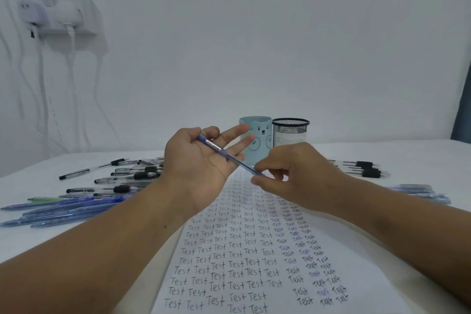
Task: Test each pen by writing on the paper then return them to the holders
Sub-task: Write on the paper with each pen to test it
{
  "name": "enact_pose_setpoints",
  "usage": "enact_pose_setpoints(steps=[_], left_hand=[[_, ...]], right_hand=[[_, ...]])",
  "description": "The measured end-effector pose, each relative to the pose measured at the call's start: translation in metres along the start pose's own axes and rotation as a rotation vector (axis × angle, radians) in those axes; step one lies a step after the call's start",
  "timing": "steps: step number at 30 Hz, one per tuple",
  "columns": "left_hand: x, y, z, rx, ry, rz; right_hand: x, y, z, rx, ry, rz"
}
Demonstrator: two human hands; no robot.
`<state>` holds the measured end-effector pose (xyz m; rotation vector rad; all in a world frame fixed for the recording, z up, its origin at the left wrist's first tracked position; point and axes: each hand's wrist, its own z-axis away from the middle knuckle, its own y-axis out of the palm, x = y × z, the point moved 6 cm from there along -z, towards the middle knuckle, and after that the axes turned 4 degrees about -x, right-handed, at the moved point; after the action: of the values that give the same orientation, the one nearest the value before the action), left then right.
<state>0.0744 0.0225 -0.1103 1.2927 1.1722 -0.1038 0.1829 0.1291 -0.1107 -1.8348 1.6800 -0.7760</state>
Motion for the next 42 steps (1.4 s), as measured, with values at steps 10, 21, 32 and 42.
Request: enact_pose_setpoints(steps=[10, 21, 32, 42], left_hand=[[0.016, -0.019, 0.004, 0.223, 0.119, -1.536], [0.025, -0.023, -0.004, 0.317, 0.021, -1.787], [0.025, -0.024, -0.004, 0.319, 0.021, -1.815], [0.025, -0.025, -0.002, 0.328, 0.011, -1.810]], right_hand=[[-0.069, 0.003, 0.021, -0.086, 0.842, -0.531], [-0.076, 0.009, 0.018, -0.028, 0.847, -0.330], [-0.078, 0.013, 0.018, 0.025, 0.846, -0.297], [-0.081, 0.016, 0.017, 0.043, 0.836, -0.313]])
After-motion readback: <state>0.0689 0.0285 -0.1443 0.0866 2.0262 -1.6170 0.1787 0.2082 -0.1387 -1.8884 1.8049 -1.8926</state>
